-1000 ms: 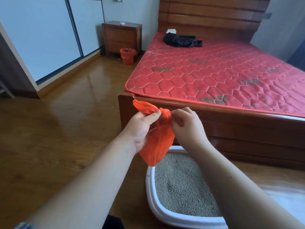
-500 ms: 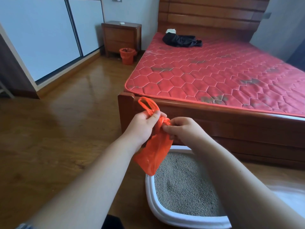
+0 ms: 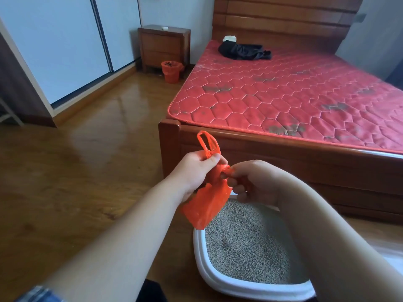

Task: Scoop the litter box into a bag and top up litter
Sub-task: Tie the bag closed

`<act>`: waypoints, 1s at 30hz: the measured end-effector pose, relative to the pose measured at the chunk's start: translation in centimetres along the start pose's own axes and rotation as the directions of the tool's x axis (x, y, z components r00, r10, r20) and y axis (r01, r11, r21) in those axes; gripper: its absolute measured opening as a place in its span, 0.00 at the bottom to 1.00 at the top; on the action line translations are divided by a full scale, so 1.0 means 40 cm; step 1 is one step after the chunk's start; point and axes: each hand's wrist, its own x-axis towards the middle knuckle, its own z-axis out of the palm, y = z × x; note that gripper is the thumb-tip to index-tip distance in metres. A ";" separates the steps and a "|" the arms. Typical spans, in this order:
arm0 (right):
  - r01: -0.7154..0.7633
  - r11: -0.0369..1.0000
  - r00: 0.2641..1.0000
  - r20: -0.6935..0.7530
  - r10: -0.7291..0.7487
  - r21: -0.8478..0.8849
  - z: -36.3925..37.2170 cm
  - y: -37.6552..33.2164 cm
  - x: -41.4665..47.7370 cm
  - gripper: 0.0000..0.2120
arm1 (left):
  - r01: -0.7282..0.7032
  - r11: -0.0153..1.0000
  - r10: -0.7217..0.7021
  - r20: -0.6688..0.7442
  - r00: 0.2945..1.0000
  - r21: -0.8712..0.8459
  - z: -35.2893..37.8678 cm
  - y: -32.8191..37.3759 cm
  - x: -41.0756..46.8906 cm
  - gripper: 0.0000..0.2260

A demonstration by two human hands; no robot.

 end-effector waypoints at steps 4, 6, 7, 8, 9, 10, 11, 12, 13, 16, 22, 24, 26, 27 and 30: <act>0.107 0.958 0.984 -0.111 -0.140 -0.266 0.020 -0.001 0.001 0.16 | 0.022 0.999 -0.020 -0.034 0.999 0.042 -0.003 0.003 0.000 0.13; 0.196 0.904 0.957 -0.129 -0.262 -0.379 0.030 -0.004 0.001 0.17 | 0.071 0.996 -0.076 -0.093 0.993 -0.059 -0.005 0.007 0.005 0.14; 0.228 0.875 0.946 -0.115 -0.303 -0.427 0.035 -0.006 0.000 0.16 | 0.079 0.988 -0.095 -0.124 0.988 -0.131 -0.004 0.009 0.007 0.14; 0.245 0.847 0.942 -0.093 -0.324 -0.471 0.038 -0.008 -0.002 0.16 | 0.071 0.981 -0.100 -0.153 0.983 -0.181 -0.001 0.012 0.007 0.14; 0.248 0.827 0.943 -0.070 -0.326 -0.504 0.038 -0.010 -0.004 0.15 | 0.059 0.980 -0.094 -0.181 0.979 -0.189 -0.001 0.010 0.011 0.15; 0.241 0.813 0.948 -0.051 -0.315 -0.529 0.036 -0.012 -0.007 0.14 | 0.054 0.983 -0.091 -0.208 0.974 -0.177 -0.001 0.009 0.014 0.15; 0.232 0.802 0.953 -0.035 -0.300 -0.551 0.033 -0.015 -0.010 0.13 | 0.053 0.987 -0.090 -0.245 0.965 -0.153 -0.006 0.005 0.018 0.16; 0.227 0.792 0.958 -0.017 -0.287 -0.567 0.030 -0.017 -0.013 0.12 | 0.052 0.989 -0.092 -0.294 0.951 -0.140 -0.016 0.003 0.024 0.16; 0.228 0.784 0.961 0.005 -0.276 -0.577 0.027 -0.018 -0.015 0.12 | 0.051 0.989 -0.097 -0.352 0.931 -0.138 -0.032 -0.001 0.034 0.16; 0.248 0.786 0.965 0.074 -0.251 -0.567 0.028 -0.019 -0.019 0.14 | 0.067 0.988 -0.131 -0.505 0.853 -0.143 -0.084 0.003 0.050 0.17; 0.325 0.737 0.921 0.023 -0.388 -0.592 0.012 -0.004 -0.021 0.15 | 0.122 0.990 -0.135 -0.287 0.948 -0.064 -0.090 -0.001 0.042 0.16; 0.356 0.693 0.861 -0.069 -0.504 -0.626 0.005 0.002 -0.015 0.13 | 0.178 0.984 -0.180 -0.236 0.955 -0.030 -0.082 0.009 0.031 0.14; 0.367 0.701 0.811 -0.158 -0.563 -0.612 0.005 0.000 -0.012 0.13 | 0.226 0.974 -0.217 -0.199 0.956 0.022 -0.077 0.013 0.025 0.14; 0.380 0.717 0.797 -0.186 -0.574 -0.584 0.006 -0.001 -0.010 0.13 | 0.243 0.969 -0.231 -0.166 0.959 0.054 -0.075 0.012 0.022 0.15; 0.436 0.785 0.774 -0.262 -0.577 -0.440 0.010 0.001 -0.009 0.13 | 0.193 0.961 -0.180 -0.080 0.980 0.198 -0.068 0.010 0.008 0.19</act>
